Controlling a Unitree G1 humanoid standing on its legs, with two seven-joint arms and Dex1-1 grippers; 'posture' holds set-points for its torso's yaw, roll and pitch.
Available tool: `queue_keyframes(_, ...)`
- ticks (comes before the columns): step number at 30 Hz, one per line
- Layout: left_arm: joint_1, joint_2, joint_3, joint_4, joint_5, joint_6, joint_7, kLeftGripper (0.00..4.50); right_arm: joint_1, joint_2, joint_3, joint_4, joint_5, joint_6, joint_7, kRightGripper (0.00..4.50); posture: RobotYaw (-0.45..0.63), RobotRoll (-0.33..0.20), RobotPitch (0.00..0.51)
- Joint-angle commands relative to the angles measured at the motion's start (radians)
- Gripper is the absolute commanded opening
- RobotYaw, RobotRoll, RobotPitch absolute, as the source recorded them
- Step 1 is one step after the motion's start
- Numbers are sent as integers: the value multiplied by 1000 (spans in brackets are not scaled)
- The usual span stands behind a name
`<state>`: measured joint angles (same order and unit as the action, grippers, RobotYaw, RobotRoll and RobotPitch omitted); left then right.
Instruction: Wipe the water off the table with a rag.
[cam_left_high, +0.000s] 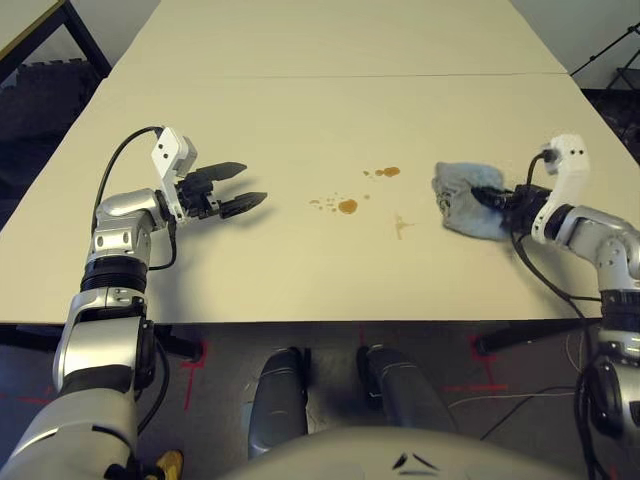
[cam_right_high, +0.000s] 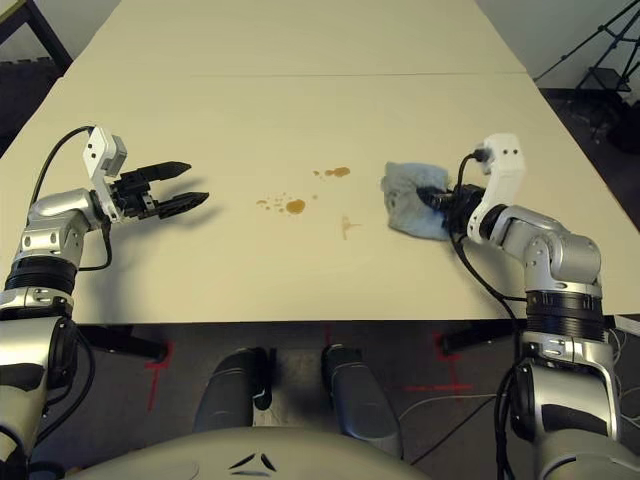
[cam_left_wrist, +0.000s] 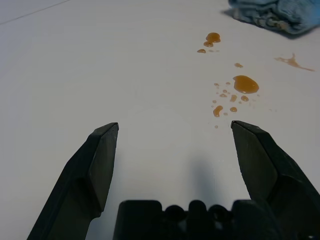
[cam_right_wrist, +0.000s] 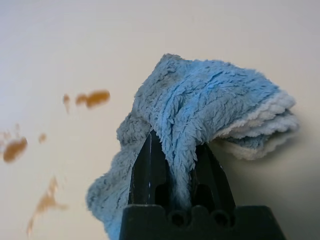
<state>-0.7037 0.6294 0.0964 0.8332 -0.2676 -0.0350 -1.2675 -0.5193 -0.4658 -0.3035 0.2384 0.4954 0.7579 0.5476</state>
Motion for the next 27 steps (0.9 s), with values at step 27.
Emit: queue_keyframes(27,6,6,0,-21,12,7,-6,4500,-268,318,228,478,-208,-278,17,185,-215,0,153)
